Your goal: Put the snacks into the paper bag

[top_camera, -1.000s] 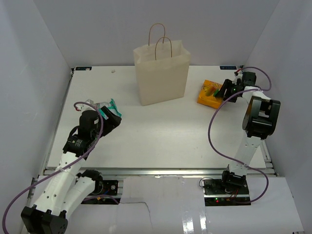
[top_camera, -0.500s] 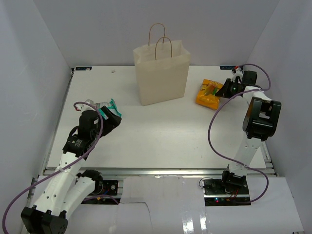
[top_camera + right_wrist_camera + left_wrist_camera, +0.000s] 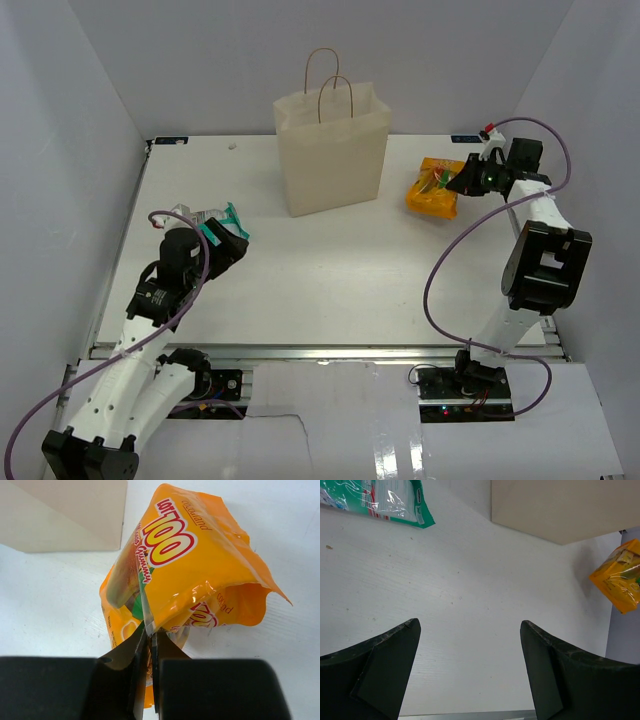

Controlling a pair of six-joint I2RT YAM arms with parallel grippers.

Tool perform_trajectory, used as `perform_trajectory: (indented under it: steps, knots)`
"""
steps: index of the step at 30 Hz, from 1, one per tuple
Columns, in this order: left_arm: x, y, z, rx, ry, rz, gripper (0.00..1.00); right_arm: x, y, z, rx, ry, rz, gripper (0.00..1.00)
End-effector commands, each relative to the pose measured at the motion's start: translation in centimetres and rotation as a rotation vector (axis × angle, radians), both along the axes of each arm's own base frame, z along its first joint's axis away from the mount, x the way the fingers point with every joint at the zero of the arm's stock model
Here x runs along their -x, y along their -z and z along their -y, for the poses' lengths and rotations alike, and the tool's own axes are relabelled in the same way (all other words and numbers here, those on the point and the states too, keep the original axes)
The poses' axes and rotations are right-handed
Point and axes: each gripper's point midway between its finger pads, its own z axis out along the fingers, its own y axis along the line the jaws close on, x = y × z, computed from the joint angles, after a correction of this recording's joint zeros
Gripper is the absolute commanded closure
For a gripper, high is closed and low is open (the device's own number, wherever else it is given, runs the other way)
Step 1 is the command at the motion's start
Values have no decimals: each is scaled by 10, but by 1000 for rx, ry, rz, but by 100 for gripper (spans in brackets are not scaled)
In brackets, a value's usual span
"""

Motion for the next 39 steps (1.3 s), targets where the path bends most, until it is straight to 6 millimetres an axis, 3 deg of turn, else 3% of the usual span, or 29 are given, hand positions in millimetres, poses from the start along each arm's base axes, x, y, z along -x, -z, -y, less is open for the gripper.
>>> perform_trajectory:
  steps: [1,6,10,11,13,14,15,17,18,19,20,22,24,27,30,39]
  knots:
    - [3,-5,-1,2,-2,10,9,-10,-72,-6,28,-77,230,92]
    - [3,-7,-2,3,-5,20,8,-17,-112,-14,30,-94,312,92]
    - [4,-10,-3,3,-6,34,8,-26,-164,-32,52,-134,431,92]
    - [4,-11,-3,2,-7,34,8,-31,-189,-35,66,-141,491,92]
    - [5,-11,-4,2,-7,39,8,-33,-215,-45,77,-157,552,92]
    - [5,-11,-4,2,-7,39,8,-36,-241,-49,91,-163,615,92]
    - [6,-11,-4,2,-7,40,8,-39,-255,-49,122,-152,657,92]
    - [6,-11,-4,3,-9,42,8,-43,-278,-67,158,-177,733,92]
    - [6,-11,-4,3,-9,40,8,-43,-304,-71,204,-173,815,92]
    - [6,-10,-4,3,-9,40,8,-41,-316,-88,214,-200,864,92]
    - [6,-11,-4,4,-7,40,8,-42,-334,-91,241,-181,917,92]
    - [6,-11,-4,2,-7,40,8,-37,-355,-120,268,-215,1015,92]
    - [6,-12,-4,2,-6,43,8,-36,-375,-131,295,-194,1087,92]
    - [6,-13,-4,2,-7,48,8,-33,-395,-156,309,-199,1179,92]
    - [7,-13,-5,3,-7,51,8,-38,-399,-171,319,-205,1210,92]
    - [7,-13,-5,0,-9,49,8,-57,-390,-182,343,-185,1228,92]
